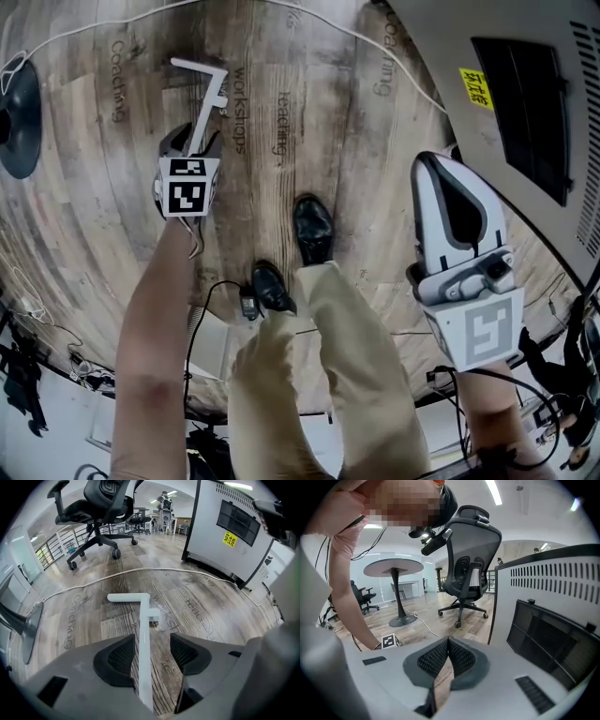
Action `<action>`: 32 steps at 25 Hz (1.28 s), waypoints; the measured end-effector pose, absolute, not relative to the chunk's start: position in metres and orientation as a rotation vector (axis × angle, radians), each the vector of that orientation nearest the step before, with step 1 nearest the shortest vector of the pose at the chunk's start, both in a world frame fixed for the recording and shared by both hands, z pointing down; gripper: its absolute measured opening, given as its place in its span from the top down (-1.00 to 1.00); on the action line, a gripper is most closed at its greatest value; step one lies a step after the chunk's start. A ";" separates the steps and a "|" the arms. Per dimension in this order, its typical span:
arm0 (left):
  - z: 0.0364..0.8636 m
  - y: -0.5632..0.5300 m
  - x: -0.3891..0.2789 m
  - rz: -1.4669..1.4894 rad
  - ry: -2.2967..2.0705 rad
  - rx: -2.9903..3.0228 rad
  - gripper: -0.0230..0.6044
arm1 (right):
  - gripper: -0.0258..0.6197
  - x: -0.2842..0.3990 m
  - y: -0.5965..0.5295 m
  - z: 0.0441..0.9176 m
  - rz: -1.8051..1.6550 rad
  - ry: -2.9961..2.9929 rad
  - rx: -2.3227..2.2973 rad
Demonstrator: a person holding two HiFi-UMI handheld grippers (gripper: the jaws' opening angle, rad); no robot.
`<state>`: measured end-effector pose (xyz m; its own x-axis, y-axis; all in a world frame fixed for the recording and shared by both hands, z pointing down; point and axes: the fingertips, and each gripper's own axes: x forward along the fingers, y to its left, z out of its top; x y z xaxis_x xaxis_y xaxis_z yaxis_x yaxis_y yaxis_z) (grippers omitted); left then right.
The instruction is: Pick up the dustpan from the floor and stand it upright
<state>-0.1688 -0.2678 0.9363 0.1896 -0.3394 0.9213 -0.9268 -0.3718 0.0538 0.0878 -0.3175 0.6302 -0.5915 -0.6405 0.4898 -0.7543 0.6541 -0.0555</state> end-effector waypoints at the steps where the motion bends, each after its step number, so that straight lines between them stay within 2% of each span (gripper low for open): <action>1: 0.939 -0.269 -0.169 1.170 -1.185 1.822 0.17 | 0.92 0.089 -0.318 0.631 0.353 -2.438 1.096; 9: 0.954 -0.266 -0.170 1.221 -1.156 1.816 0.29 | 0.92 0.096 -0.316 0.632 0.347 -2.418 1.119; 18: 0.972 -0.267 -0.175 1.234 -1.133 1.790 0.32 | 0.92 0.105 -0.311 0.639 0.337 -2.389 1.135; 24: 0.984 -0.267 -0.178 1.264 -1.133 1.774 0.46 | 0.92 0.108 -0.309 0.644 0.350 -2.377 1.141; 29: 0.986 -0.267 -0.174 1.283 -1.089 1.804 0.68 | 0.92 0.108 -0.314 0.645 0.326 -2.372 1.154; 32: 0.986 -0.266 -0.175 1.285 -1.088 1.804 0.69 | 0.92 0.103 -0.311 0.646 0.325 -2.375 1.147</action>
<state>-0.1748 -0.2655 0.9864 0.1711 -0.2489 0.9533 -0.8992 -0.4349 0.0478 0.1033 -0.3114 0.6458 -0.5337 -0.6701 0.5159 -0.7841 0.6206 -0.0049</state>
